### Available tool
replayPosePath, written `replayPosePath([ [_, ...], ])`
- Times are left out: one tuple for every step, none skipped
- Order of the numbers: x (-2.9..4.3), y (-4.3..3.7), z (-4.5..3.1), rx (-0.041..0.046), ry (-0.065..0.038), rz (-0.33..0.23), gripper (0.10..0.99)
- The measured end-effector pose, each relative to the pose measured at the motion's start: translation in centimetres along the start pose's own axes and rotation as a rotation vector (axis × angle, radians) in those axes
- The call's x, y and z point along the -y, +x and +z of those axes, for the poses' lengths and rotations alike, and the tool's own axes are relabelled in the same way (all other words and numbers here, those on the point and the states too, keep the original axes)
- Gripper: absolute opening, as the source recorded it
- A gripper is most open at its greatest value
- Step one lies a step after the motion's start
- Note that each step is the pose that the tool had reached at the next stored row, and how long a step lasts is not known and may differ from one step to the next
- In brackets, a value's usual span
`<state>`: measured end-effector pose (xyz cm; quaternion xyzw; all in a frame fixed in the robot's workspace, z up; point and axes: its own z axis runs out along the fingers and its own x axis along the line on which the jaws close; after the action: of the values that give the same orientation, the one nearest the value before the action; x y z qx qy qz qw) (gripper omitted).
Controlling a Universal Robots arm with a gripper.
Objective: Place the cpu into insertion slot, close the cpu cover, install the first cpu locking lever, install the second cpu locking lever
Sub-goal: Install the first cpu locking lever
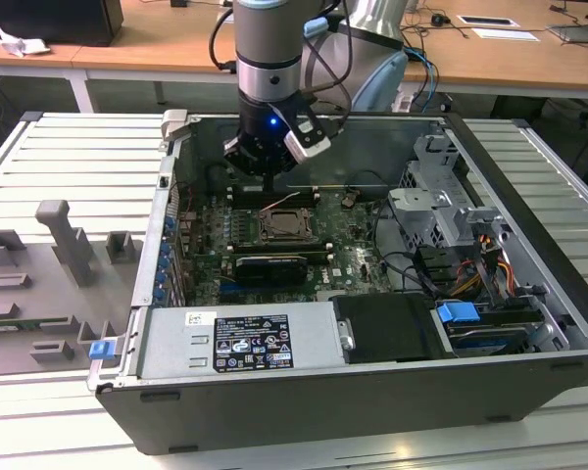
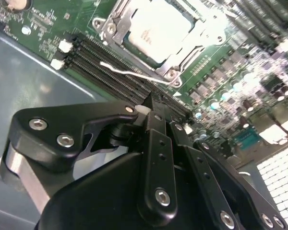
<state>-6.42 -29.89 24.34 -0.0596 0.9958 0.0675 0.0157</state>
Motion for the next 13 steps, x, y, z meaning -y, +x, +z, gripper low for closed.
replayPosePath([
  [0.02, -0.04, 0.07, 0.0008, -0.007, 0.0, 0.106],
  [0.05, -0.17, 0.23, 0.0017, -0.012, 0.0, 0.106],
  [0.09, -0.27, 0.34, 0.0017, -0.013, 0.0, 0.106],
  [0.13, -0.37, 0.56, 0.0018, -0.014, 0.0, 0.106],
  [0.15, -0.42, 0.68, 0.0019, -0.015, 0.0, 0.106],
  [0.18, -0.49, 0.79, 0.0021, -0.017, 0.0, 0.106],
  [0.2, -0.56, 0.87, 0.0023, -0.019, 0.0, 0.106],
  [0.23, -0.68, 1.01, 0.0024, -0.02, 0.0, 0.106],
  [0.27, -0.79, 1.16, 0.0025, -0.02, 0.0, 0.106],
  [0.32, -1.0, 1.41, 0.0024, -0.02, 0.0, 0.106],
  [0.36, -1.16, 1.52, 0.0025, -0.02, 0.001, 0.106],
  [0.39, -1.34, 1.6, 0.0025, -0.02, 0.001, 0.106],
  [0.41, -1.5, 1.65, 0.0024, -0.02, 0.001, 0.106],
])
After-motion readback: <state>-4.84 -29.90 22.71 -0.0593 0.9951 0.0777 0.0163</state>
